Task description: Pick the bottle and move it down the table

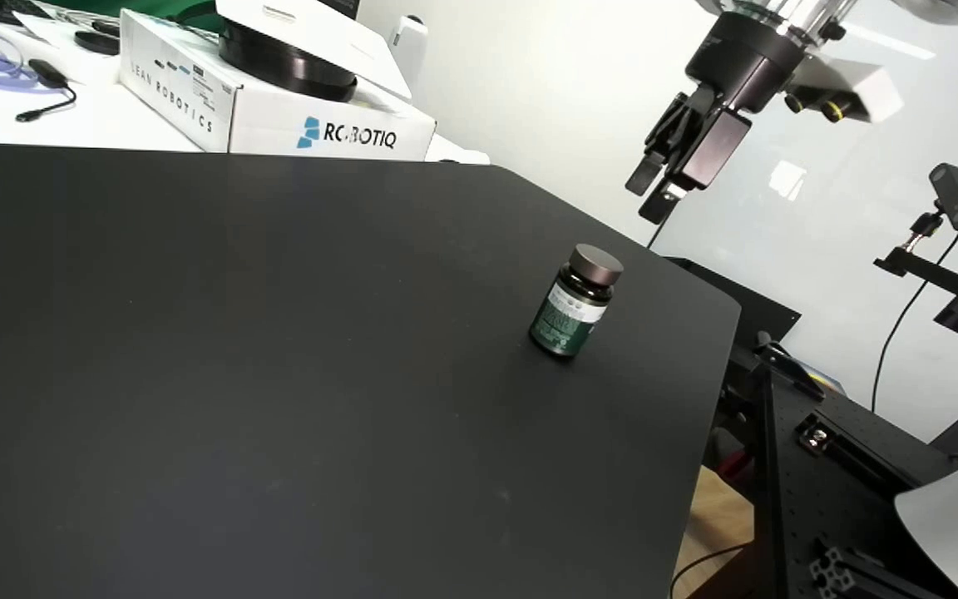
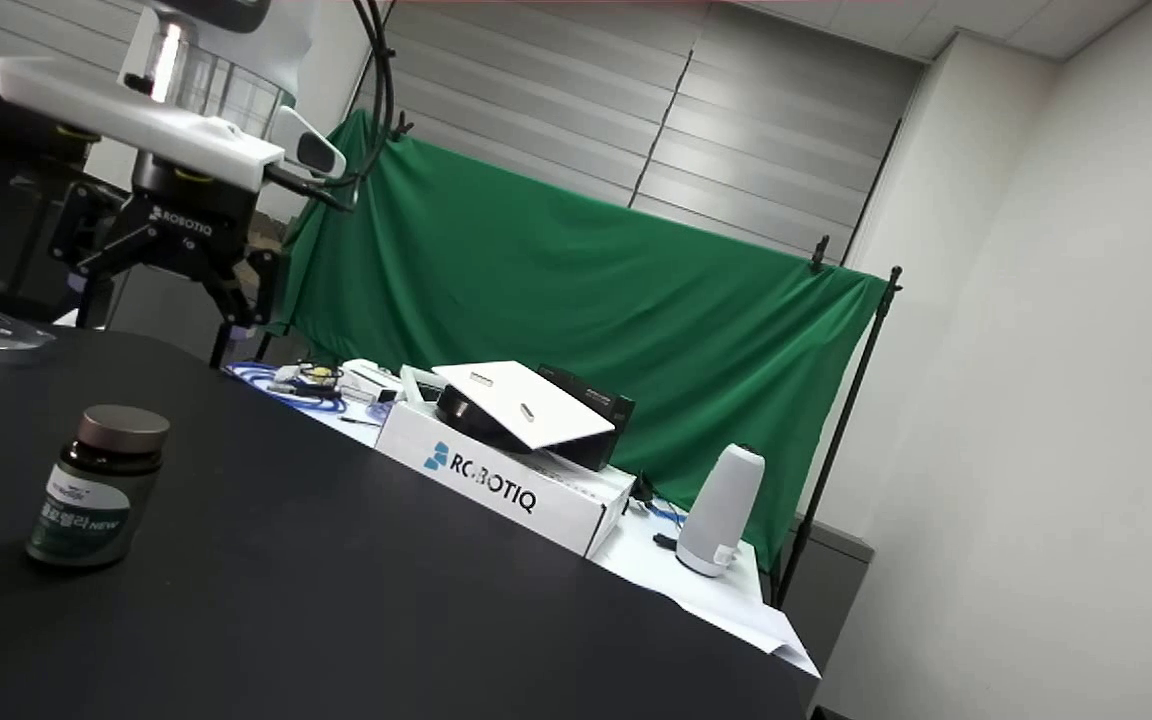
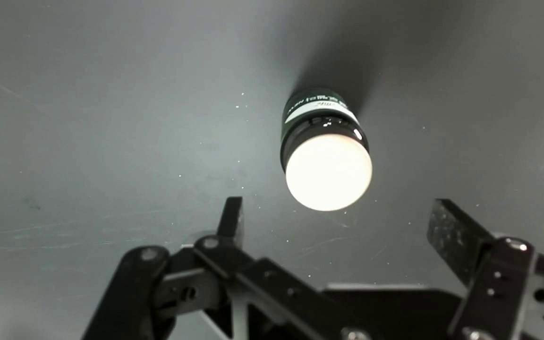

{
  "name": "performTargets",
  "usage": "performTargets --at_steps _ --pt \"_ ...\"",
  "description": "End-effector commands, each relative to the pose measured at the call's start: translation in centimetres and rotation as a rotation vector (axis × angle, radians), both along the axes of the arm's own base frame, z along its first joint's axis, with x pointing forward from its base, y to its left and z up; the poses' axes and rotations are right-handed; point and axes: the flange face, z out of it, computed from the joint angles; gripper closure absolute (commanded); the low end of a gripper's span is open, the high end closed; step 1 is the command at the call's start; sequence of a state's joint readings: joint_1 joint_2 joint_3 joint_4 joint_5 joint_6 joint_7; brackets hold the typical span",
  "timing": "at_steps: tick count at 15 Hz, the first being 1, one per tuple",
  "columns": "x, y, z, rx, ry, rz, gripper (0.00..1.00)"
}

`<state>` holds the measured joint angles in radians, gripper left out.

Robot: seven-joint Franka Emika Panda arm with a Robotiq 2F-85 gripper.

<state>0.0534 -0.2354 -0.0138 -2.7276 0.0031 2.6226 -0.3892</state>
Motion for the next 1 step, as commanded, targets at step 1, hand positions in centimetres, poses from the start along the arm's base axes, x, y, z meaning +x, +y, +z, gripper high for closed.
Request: performTargets --at_steps 1 --pt "-0.14 -0.09 0.42 0.001 0.002 -0.002 0.00"
